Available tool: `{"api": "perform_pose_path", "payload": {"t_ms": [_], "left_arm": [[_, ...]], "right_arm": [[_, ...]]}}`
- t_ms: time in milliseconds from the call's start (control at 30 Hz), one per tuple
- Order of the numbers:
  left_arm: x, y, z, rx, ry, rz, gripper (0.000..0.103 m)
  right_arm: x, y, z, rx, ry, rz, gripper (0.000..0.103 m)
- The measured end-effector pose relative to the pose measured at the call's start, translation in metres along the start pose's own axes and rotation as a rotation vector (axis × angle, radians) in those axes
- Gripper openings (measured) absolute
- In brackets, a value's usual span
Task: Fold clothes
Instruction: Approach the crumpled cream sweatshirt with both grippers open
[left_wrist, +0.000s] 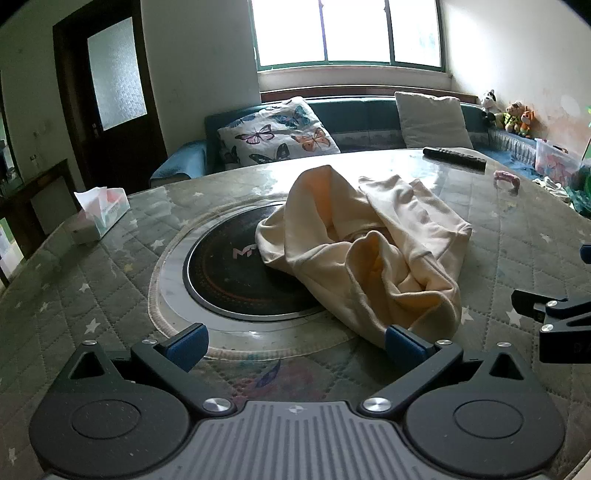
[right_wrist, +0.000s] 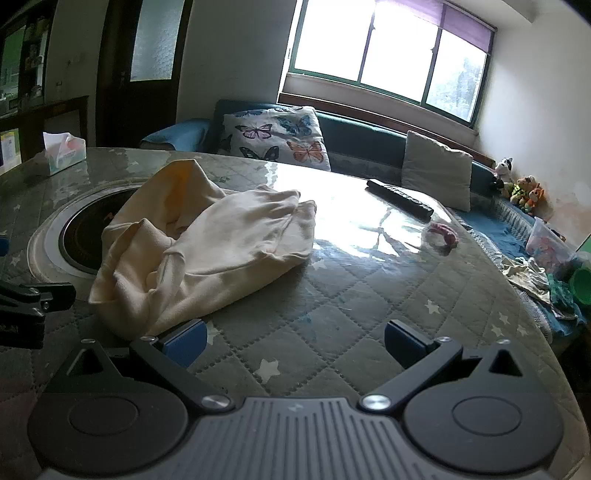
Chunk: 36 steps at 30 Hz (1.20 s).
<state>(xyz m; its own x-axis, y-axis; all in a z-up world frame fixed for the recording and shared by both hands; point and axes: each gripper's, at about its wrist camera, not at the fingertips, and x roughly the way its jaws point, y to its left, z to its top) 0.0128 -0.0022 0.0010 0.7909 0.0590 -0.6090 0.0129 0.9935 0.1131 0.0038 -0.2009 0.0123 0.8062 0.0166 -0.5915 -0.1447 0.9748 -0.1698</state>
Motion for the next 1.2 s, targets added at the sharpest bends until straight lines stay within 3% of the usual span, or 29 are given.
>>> {"api": "perform_pose_path", "payload": {"t_ms": [1200], "left_arm": [[0.023, 0.007, 0.014, -0.010, 0.035, 0.009, 0.103]], "right_arm": [[0.024, 0.009, 0.013, -0.018, 0.028, 0.038, 0.103]]}}
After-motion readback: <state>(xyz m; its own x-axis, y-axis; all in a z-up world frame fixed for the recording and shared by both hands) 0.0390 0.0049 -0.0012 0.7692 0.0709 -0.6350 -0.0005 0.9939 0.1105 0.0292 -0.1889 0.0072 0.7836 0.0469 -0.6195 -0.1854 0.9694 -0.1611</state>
